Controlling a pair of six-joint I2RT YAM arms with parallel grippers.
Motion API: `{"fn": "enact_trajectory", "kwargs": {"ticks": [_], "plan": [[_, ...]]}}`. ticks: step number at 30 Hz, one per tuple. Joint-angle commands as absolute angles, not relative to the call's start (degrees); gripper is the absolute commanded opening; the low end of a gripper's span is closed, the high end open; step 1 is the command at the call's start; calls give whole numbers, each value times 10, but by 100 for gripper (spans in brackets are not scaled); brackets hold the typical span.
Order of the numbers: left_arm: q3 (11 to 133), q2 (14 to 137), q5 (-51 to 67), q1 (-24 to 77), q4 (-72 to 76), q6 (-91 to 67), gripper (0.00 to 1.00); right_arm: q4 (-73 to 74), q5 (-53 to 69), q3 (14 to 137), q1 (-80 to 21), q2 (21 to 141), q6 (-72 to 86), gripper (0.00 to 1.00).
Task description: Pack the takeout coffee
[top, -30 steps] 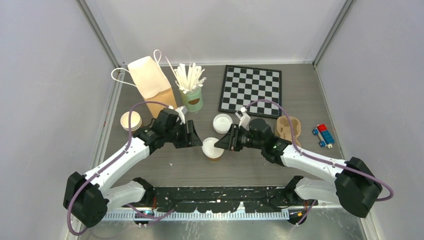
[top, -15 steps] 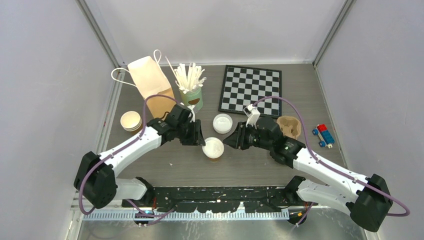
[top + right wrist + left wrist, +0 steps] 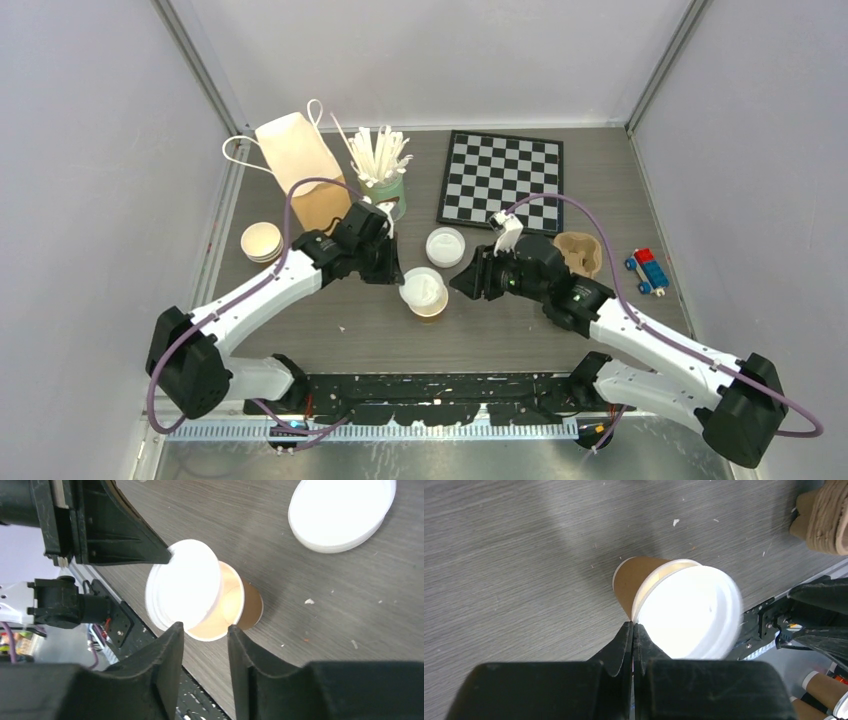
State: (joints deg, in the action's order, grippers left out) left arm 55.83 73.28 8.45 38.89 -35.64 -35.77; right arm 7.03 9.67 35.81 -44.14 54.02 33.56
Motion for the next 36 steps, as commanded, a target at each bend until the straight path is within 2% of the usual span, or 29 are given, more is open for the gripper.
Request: {"fn": "enact_trajectory", "kwargs": {"ticks": [1,4,7,8,9,11,14,20,30,36], "plan": [[599,700,65,390,-376,-365,0,25,87,384,-441,507,265,52],[609,679,92,380,-385,-393,0,-54,125,365,-441,479,189,67],[599,649,176,357,-352,-442,0,-204,206,298,-441,436,85,79],[594,639,200,351,-335,-462,0,-257,231,273,-442,422,43,87],[590,630,222,346,-325,-480,0,-314,245,248,-443,410,11,88],[584,615,252,341,-305,-514,0,-400,248,218,-443,399,-43,88],[569,599,295,340,-267,-572,0,-442,262,213,-444,411,-115,88],[472,572,365,339,-62,-746,0,-592,277,185,-449,465,-172,89],[409,555,355,339,81,-849,0,-655,257,188,-479,530,-195,90],[408,561,351,339,78,-846,0,-611,246,194,-490,529,-217,90]]}}
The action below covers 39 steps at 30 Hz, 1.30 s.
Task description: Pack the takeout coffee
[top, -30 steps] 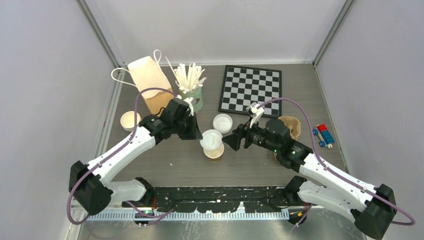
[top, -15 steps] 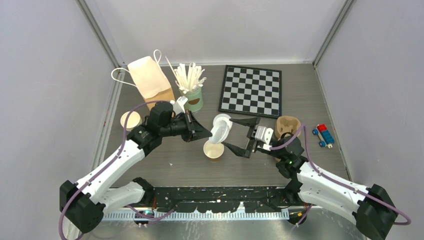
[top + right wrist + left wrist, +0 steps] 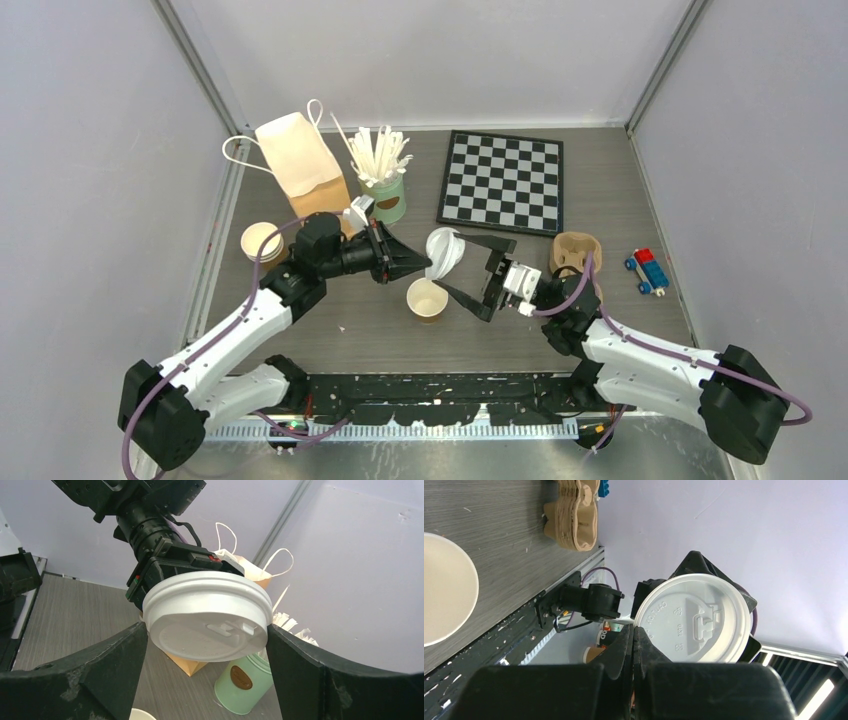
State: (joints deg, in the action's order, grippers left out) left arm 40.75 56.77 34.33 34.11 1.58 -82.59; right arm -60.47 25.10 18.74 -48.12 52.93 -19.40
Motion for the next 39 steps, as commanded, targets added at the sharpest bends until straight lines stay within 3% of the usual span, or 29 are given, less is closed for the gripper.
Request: {"fn": "enact_trajectory", "kwargs": {"ticks": [1,14,16,21,27,31,39], "plan": [[408,561,350,339,79,-846,0,-609,243,192,-492,528,-220,90],[389,534,334,339,81,-856,0,-617,214,194,-499,534,-206,76],[387,525,324,340,67,-842,10,-624,200,192,-499,534,-182,74],[429,497,245,329,-120,-710,47,-566,130,178,-499,475,-83,71],[534,494,54,304,-357,-521,69,-209,33,260,-499,365,72,68],[535,490,32,276,-388,-477,98,62,-73,377,-499,388,158,65],[480,483,113,227,-381,-453,100,387,-63,595,-501,575,281,63]]}}
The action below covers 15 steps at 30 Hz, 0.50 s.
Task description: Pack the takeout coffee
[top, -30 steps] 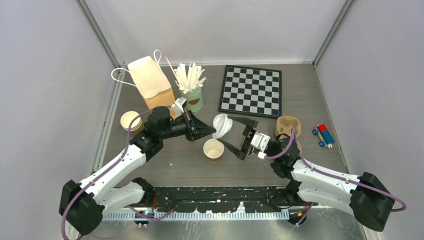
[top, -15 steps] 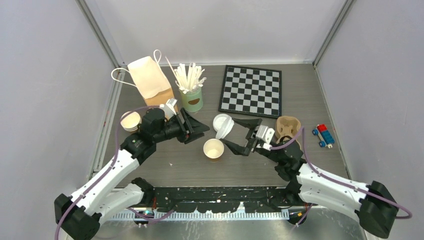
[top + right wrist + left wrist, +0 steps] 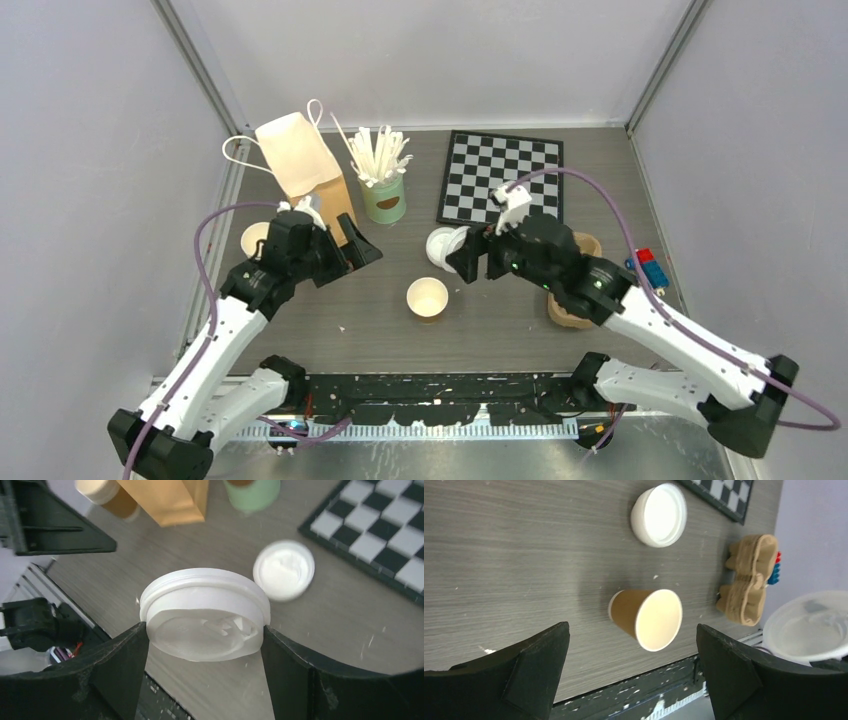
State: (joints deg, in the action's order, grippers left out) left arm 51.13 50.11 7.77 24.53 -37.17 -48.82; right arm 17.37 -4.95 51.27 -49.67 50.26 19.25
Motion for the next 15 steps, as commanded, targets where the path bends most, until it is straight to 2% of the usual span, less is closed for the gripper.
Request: {"fn": "enact_trajectory", "kwargs": {"ticks": [1,9,15], "plan": [[468,469,121,218,-378,-453,100,410,-58,616,-504,597,288,63],[389,440,243,147,-344,-467,96,540,-121,753,-582,753,329,65],[349,432,290,132,-306,-490,92,582,-102,826,-603,855,337,67]]}}
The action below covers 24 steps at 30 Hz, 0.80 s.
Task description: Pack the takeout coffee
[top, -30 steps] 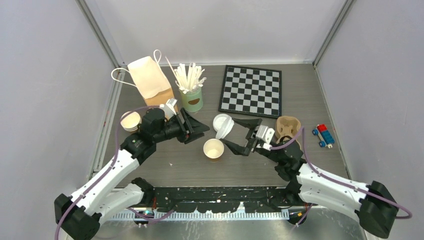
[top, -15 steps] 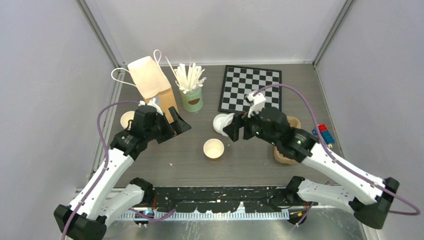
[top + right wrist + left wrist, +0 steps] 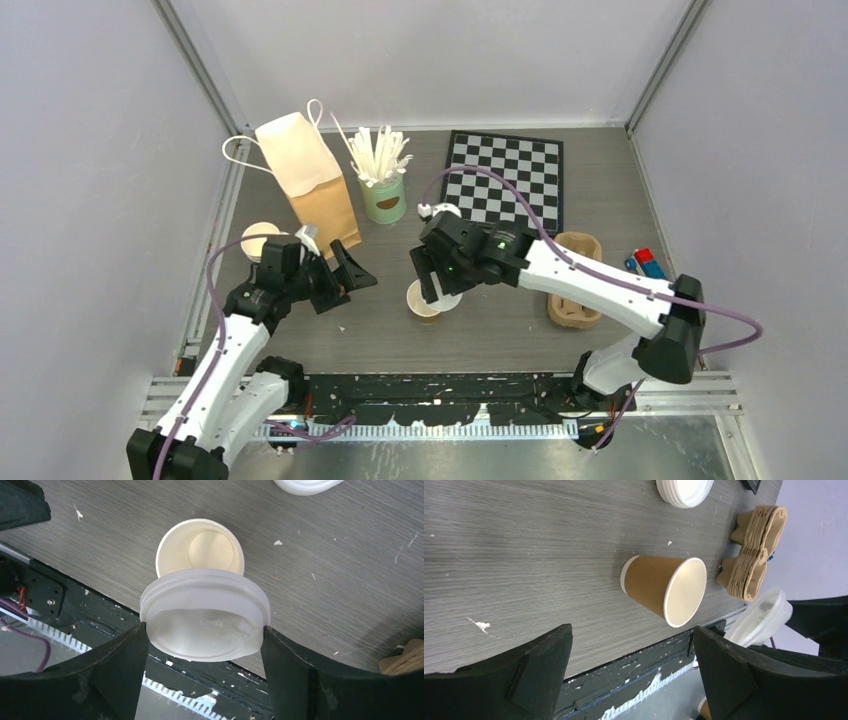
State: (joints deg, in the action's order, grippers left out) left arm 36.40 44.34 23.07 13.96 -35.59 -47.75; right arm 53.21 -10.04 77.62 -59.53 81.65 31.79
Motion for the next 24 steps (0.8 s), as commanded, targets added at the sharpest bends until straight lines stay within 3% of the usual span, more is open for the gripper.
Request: {"fn": "enact_trajectory", "kwargs": {"ticks": [1,24], "plan": [[341,432,294,131,-301,-495,92,584,-96,835,-603,868,335,67],[308,404,265,129,-311,-497,89,651,-29,972,-575,1037,278,71]]}}
